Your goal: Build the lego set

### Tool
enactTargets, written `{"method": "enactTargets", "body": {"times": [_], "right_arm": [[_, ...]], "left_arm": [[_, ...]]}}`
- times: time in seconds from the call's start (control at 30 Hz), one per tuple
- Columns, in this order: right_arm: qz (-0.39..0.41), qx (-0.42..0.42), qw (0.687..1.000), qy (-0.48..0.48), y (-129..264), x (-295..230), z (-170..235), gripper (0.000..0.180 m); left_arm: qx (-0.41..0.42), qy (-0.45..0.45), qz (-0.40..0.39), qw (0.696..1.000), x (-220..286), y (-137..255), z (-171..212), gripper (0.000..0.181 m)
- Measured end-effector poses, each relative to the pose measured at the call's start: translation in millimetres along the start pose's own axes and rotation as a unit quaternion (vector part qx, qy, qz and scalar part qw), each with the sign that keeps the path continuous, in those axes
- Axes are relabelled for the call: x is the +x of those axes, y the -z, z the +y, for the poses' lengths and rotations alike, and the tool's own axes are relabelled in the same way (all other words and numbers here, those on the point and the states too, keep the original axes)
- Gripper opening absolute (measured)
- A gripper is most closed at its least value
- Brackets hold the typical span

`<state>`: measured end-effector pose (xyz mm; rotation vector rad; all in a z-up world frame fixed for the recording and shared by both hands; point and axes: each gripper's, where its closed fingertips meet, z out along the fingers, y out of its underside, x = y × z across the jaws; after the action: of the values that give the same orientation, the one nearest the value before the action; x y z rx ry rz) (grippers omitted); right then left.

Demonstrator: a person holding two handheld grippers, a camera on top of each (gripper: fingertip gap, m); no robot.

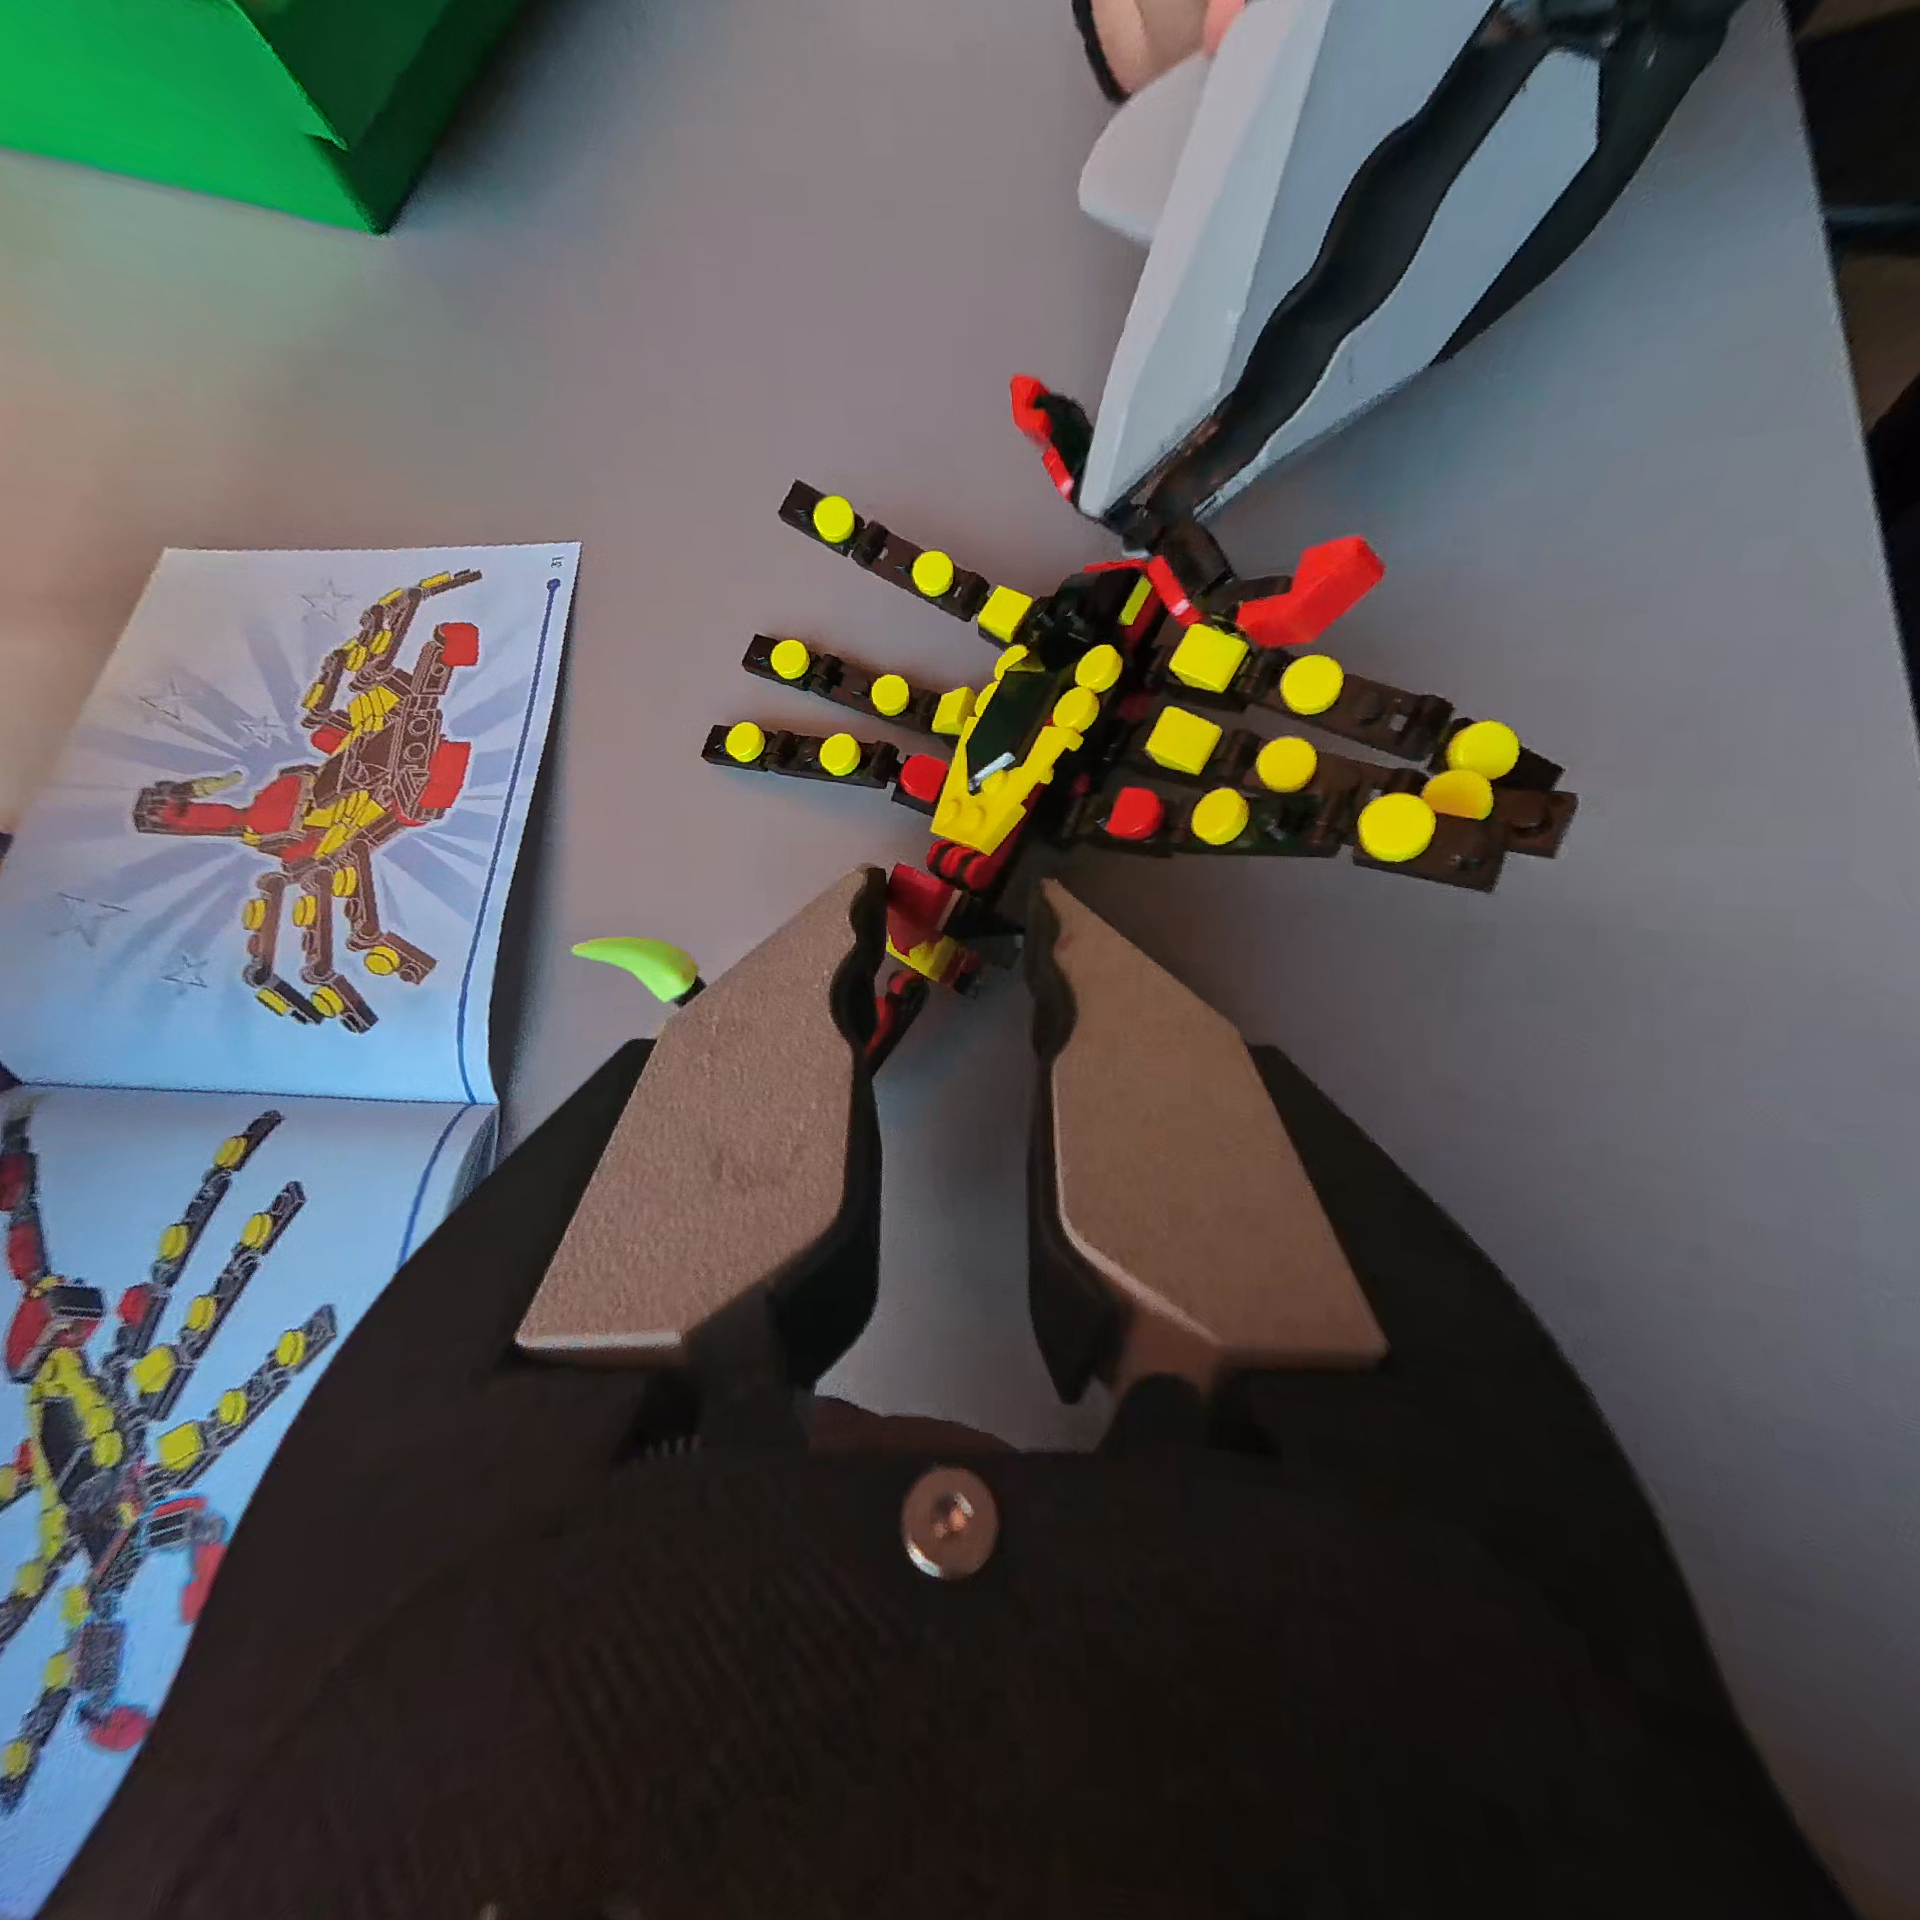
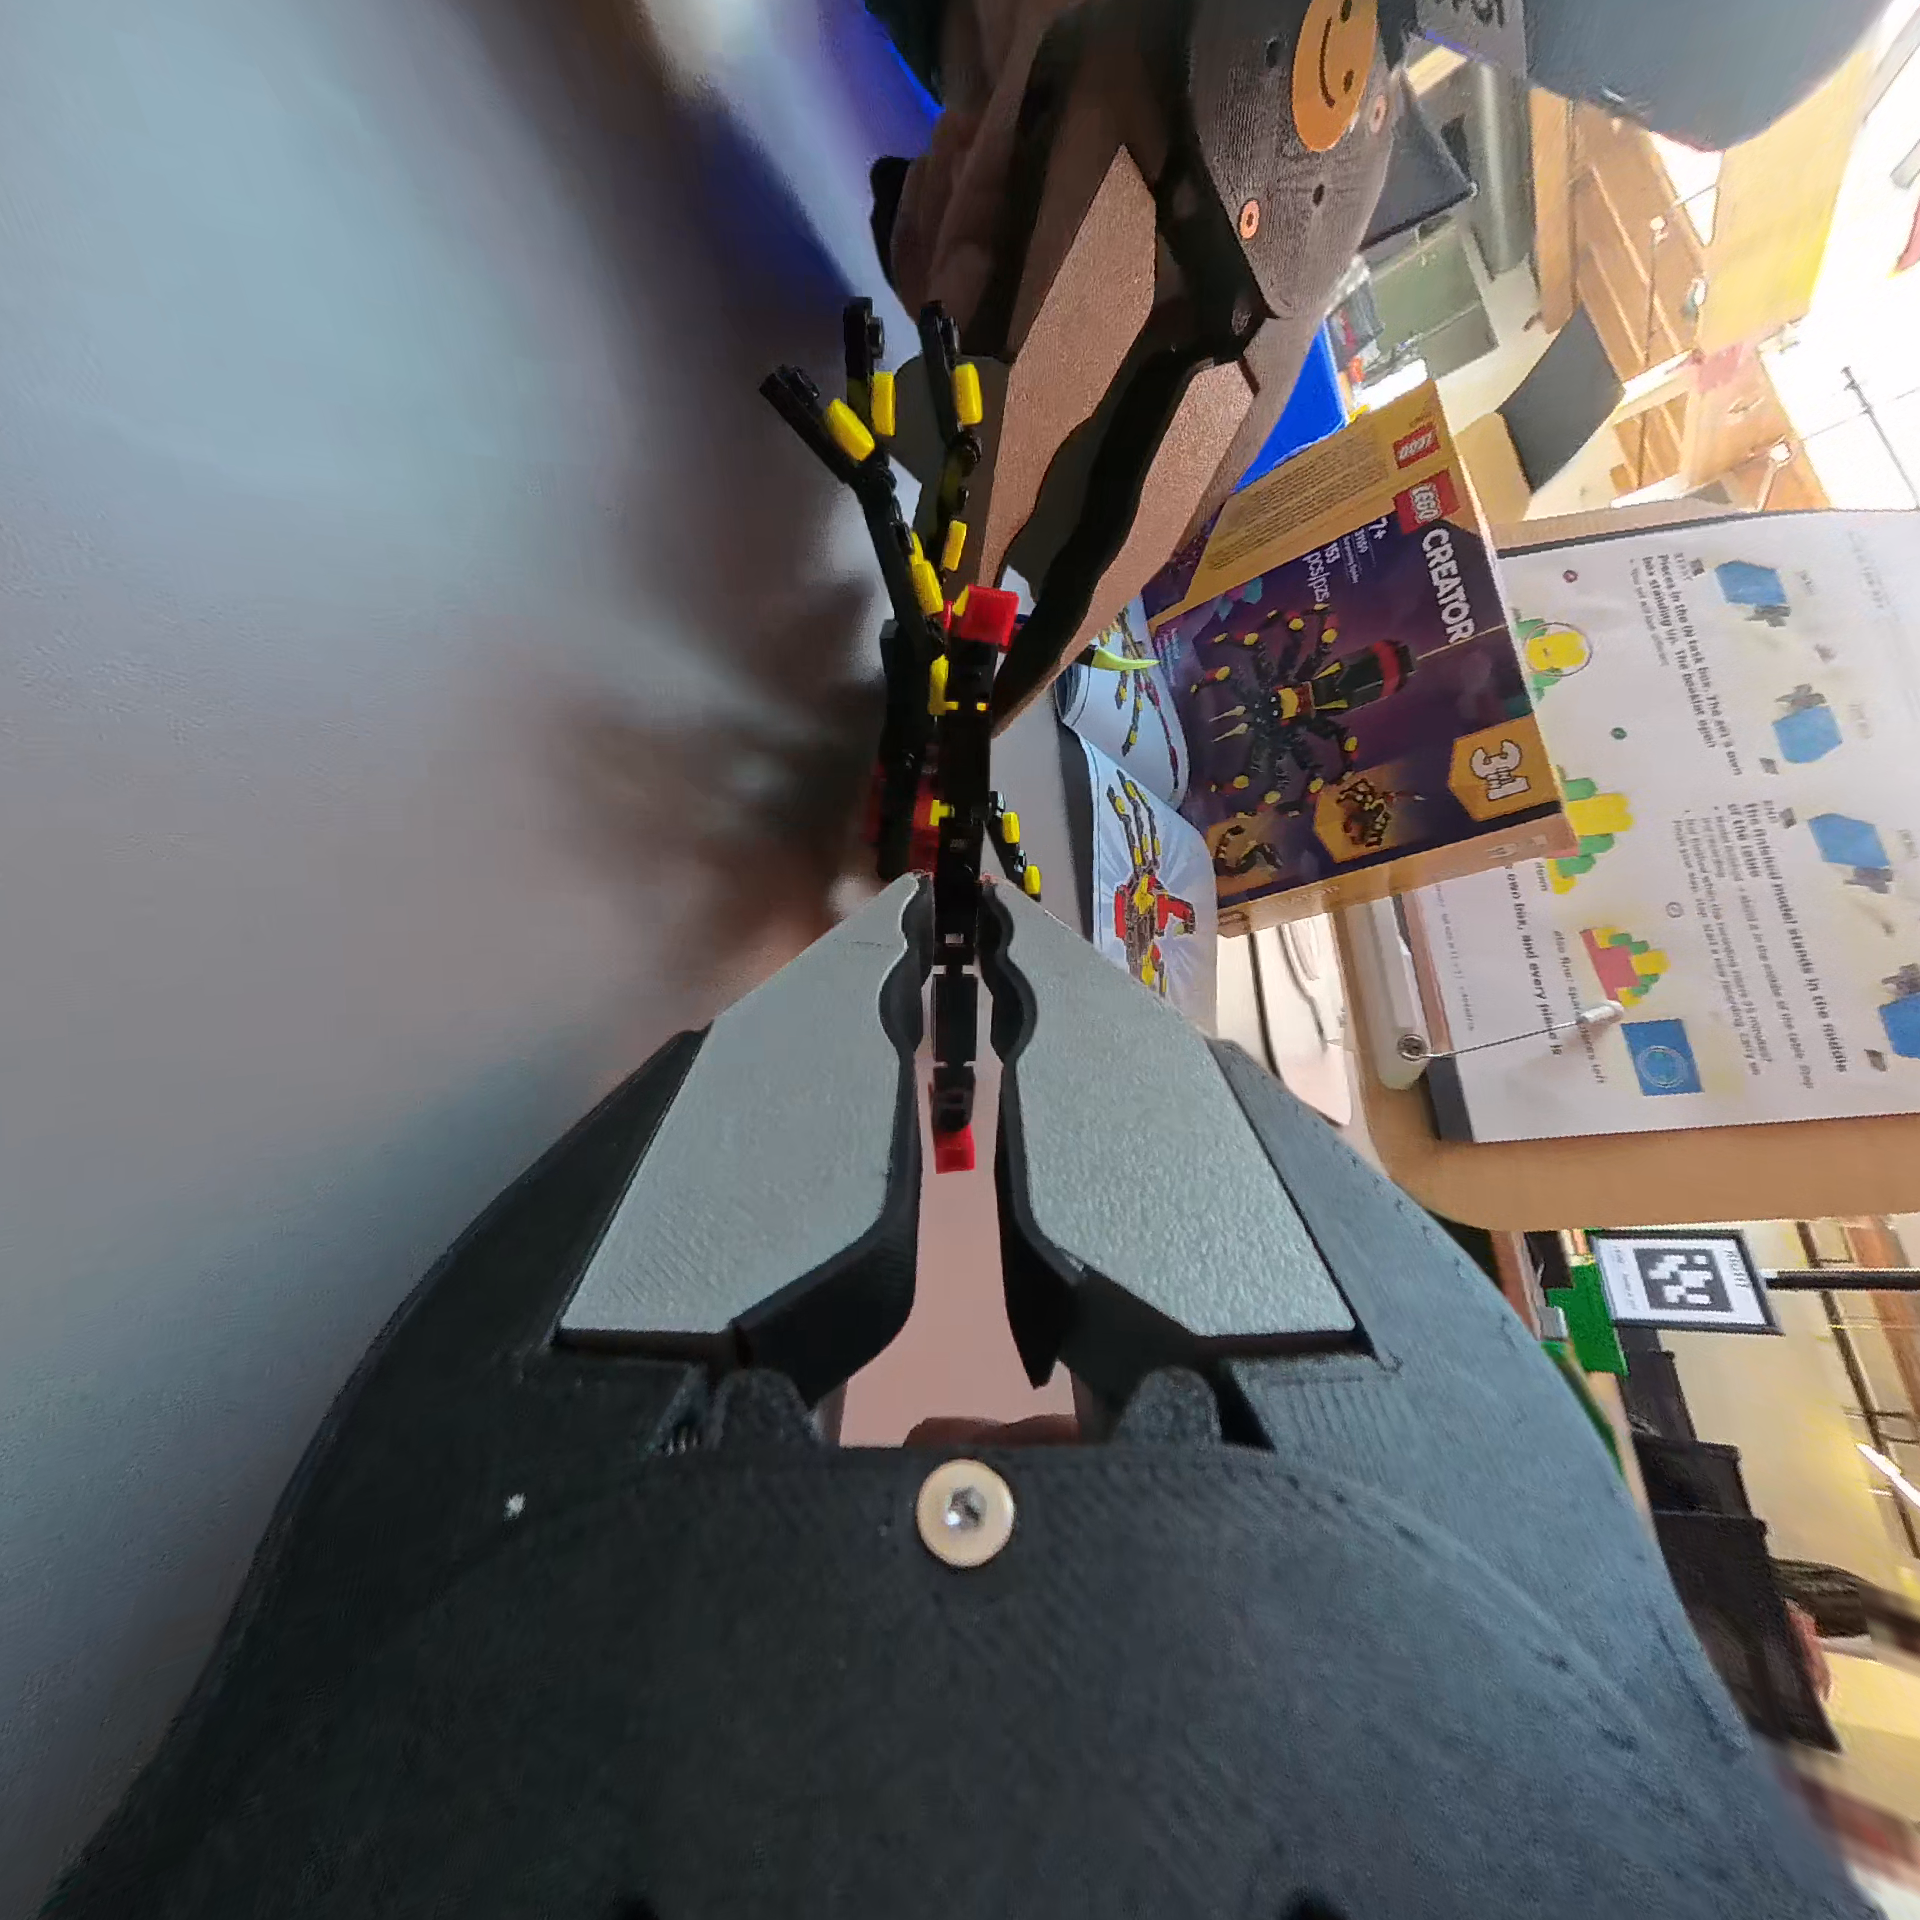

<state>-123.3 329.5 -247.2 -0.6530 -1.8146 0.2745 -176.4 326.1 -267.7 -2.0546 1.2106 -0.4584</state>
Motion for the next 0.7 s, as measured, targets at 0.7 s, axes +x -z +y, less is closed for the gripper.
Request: {"method": "enactTargets", "body": {"times": [0.7], "right_arm": [[0.017,-0.004,1.000,-0.022,-4.6,7.1,0.8,0.004]], "left_arm": [[0.043,0.025,0.009,0.999,0.7,0.9,-1.2,0.024]]}}
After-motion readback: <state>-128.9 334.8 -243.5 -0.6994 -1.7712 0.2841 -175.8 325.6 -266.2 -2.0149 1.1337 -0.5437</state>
